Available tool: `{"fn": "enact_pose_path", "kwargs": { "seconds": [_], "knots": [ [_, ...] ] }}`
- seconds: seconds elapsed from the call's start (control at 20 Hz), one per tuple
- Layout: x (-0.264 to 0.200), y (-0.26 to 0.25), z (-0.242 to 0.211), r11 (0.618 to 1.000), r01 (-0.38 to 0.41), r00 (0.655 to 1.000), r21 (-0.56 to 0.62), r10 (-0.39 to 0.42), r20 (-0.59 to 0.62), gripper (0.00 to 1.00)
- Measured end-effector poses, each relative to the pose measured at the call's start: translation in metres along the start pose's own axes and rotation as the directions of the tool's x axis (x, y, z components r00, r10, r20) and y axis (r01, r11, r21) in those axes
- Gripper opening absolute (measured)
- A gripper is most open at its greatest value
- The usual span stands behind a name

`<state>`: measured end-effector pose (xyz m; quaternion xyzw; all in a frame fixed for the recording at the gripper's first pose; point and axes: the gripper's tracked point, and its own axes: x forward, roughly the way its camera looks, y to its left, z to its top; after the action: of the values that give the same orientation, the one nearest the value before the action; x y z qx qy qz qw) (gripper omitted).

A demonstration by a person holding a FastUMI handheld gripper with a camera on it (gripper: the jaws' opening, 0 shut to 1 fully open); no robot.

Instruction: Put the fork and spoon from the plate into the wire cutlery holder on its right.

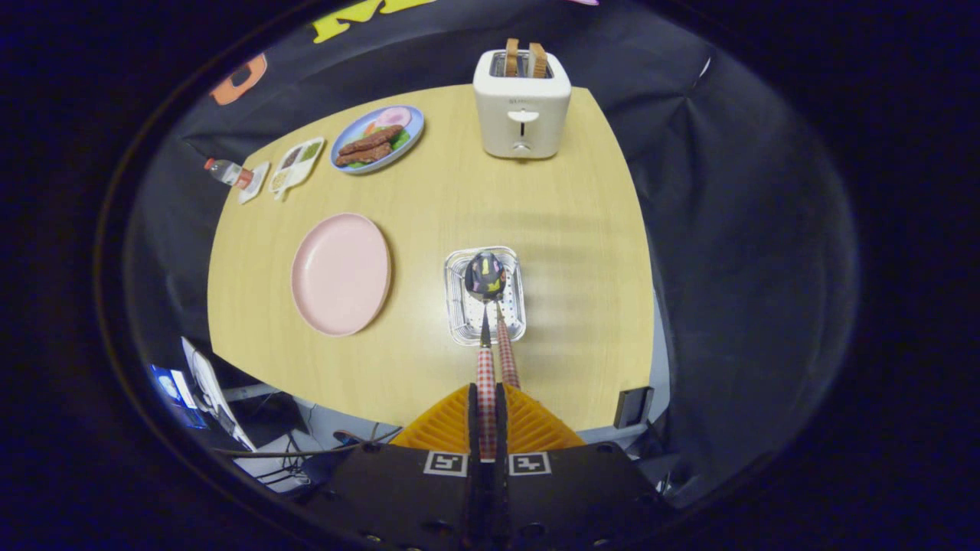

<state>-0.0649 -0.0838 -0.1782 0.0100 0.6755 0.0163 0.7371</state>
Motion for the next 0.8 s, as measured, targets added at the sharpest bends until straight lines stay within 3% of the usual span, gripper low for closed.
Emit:
{"fn": "enact_pose_path", "kwargs": {
  "seconds": [0.45, 0.8],
  "knots": [
    [0.016, 0.007, 0.005, 0.998, -0.002, 0.991, 0.056, 0.009, -0.134, 0.06],
    [0.022, 0.015, 0.016, 0.997, -0.019, 0.99, 0.074, 0.029, -0.141, 0.12]
  ]
}}
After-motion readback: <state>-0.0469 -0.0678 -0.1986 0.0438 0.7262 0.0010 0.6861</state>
